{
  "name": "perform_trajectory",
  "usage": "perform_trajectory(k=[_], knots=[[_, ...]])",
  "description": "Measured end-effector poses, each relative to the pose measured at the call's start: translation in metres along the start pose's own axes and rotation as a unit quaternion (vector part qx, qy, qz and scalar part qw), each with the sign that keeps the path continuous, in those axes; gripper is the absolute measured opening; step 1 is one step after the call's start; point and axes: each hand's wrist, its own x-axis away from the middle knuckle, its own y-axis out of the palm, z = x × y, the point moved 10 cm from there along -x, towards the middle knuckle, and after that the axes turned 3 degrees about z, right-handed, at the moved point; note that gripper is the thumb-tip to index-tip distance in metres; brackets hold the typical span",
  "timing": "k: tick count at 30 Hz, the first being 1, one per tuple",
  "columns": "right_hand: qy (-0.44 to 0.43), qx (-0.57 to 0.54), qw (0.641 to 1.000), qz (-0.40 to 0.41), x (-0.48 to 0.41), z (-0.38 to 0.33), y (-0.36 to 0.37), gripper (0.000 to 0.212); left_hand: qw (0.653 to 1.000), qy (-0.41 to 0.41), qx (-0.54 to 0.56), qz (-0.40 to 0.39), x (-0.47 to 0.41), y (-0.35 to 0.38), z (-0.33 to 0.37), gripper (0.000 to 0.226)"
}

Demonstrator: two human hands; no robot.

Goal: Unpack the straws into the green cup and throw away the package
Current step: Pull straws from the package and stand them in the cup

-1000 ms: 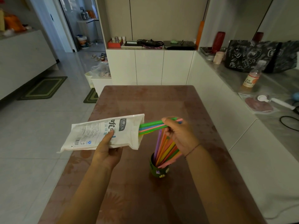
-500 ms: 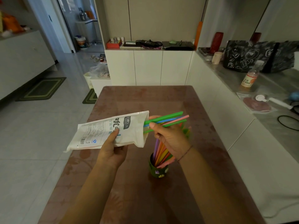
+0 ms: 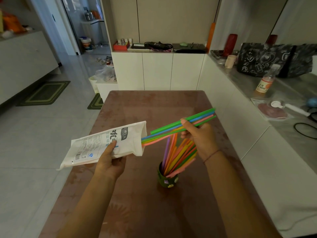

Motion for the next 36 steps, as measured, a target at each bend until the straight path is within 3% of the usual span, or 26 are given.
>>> perform_trajectory(k=[6,14,28,33,36], knots=[[-0.004,0.005,1.0,-0.001,-0.005,-0.017,-0.025,0.011,1.0,0.004,0.009,0.029,-0.008,-0.017,0.009,0.037],[-0.045,0.113,0.992,0.018,-0.011,-0.041,-0.056,0.015,0.997,-0.003,0.022,0.068,-0.015,-0.038,0.014,0.047],[-0.137,0.403,0.905,-0.014,-0.005,-0.053,-0.023,0.025,0.998,-0.003,0.019,0.058,-0.018,-0.04,0.009,0.035],[-0.102,0.445,0.886,-0.082,-0.005,-0.008,0.0,0.025,0.999,-0.004,0.014,0.051,-0.016,-0.039,0.006,0.038],[-0.068,0.428,0.896,-0.095,-0.01,0.011,-0.005,0.02,0.999,-0.001,0.014,0.052,-0.015,-0.04,0.008,0.035]])
